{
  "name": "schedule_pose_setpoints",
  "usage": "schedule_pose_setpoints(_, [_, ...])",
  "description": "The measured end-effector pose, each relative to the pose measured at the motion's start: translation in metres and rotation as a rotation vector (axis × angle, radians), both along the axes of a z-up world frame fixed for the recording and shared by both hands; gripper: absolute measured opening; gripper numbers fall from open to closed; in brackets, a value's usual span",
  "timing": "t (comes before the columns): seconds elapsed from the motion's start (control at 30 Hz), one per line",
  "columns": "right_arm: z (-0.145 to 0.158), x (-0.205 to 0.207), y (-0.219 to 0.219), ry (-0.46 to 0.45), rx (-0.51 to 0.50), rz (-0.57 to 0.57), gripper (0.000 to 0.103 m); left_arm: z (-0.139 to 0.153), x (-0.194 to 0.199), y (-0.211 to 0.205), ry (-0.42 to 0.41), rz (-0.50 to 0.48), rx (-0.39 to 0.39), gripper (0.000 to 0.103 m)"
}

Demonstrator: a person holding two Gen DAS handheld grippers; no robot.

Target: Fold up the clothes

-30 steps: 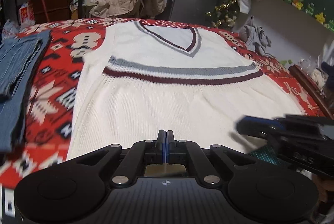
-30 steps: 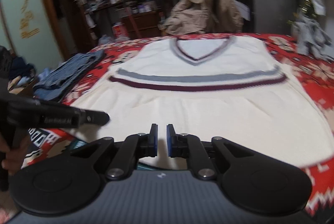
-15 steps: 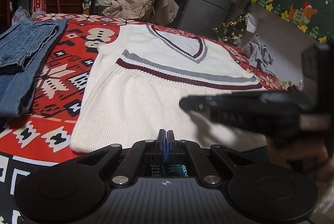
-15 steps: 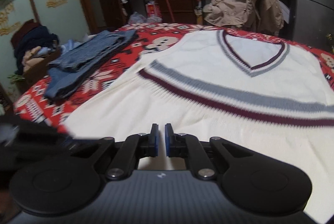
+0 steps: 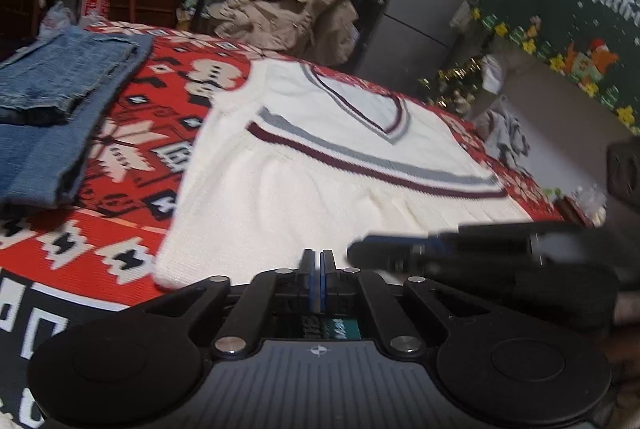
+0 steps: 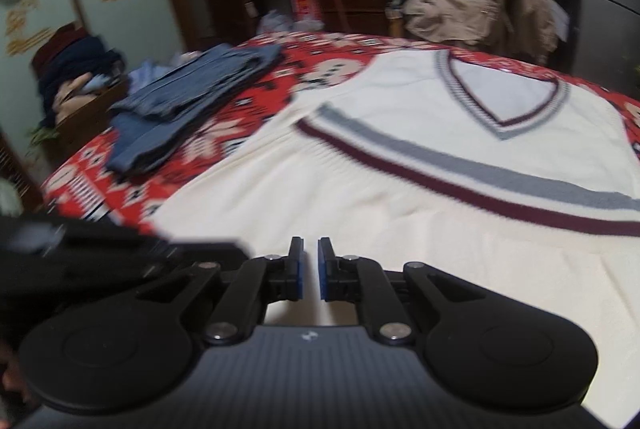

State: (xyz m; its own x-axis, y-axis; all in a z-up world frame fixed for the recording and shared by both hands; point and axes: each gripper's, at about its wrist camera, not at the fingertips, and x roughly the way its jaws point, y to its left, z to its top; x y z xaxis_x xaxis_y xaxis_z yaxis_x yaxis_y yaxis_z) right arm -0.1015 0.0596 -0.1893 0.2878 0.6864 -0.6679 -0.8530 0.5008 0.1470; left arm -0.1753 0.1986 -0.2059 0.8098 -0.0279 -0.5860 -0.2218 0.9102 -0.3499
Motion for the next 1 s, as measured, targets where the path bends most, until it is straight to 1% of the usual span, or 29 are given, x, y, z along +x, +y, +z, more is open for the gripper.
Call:
schedule_pose_setpoints(0.07, [0.000,-0.006,0.007,-0.008,-0.004,0.031,0.008,-0.001,-0.002,0.009,0.005,0.046,-0.015,0.002])
schedule_pose_setpoints(0.23, [0.004,-0.006,0.034,0.000,0.003,0.084,0.008,-0.005,-0.014,0.034,0.007,0.176,-0.065,0.002])
schedule_pose_setpoints(0.33, [0.002,-0.004,0.054,-0.002,-0.007,0.121,0.008,-0.007,-0.020,0.046,0.005,0.231,-0.099,0.002])
schedule_pose_setpoints(0.43, [0.000,0.002,0.071,-0.019,-0.019,0.132,0.008,-0.008,-0.024,0.049,-0.001,0.246,-0.115,0.002])
schedule_pose_setpoints(0.53, [-0.002,0.017,0.087,-0.033,-0.037,0.112,0.005,-0.007,-0.024,0.047,-0.002,0.243,-0.105,0.002])
schedule_pose_setpoints(0.7, [-0.001,0.038,0.105,-0.055,-0.053,0.059,0.005,-0.008,-0.024,0.049,-0.006,0.241,-0.113,0.002])
schedule_pose_setpoints(0.77, [-0.001,0.039,0.108,-0.055,-0.058,0.061,0.007,-0.008,-0.025,0.049,-0.007,0.240,-0.116,0.002])
schedule_pose_setpoints(0.8, [-0.001,0.037,0.108,-0.053,-0.061,0.073,0.008,-0.008,-0.025,0.049,-0.008,0.240,-0.118,0.002])
schedule_pose_setpoints(0.9, [0.001,0.020,0.106,-0.023,-0.058,0.158,0.008,-0.009,-0.026,0.050,-0.011,0.239,-0.123,0.002])
schedule_pose_setpoints(0.97, [-0.001,0.006,0.107,-0.044,-0.071,0.209,0.008,-0.009,-0.026,0.051,-0.012,0.238,-0.126,0.002])
schedule_pose_setpoints(1.0, [-0.001,0.006,0.108,-0.060,-0.074,0.199,0.008,-0.009,-0.026,0.051,-0.013,0.237,-0.128,0.003])
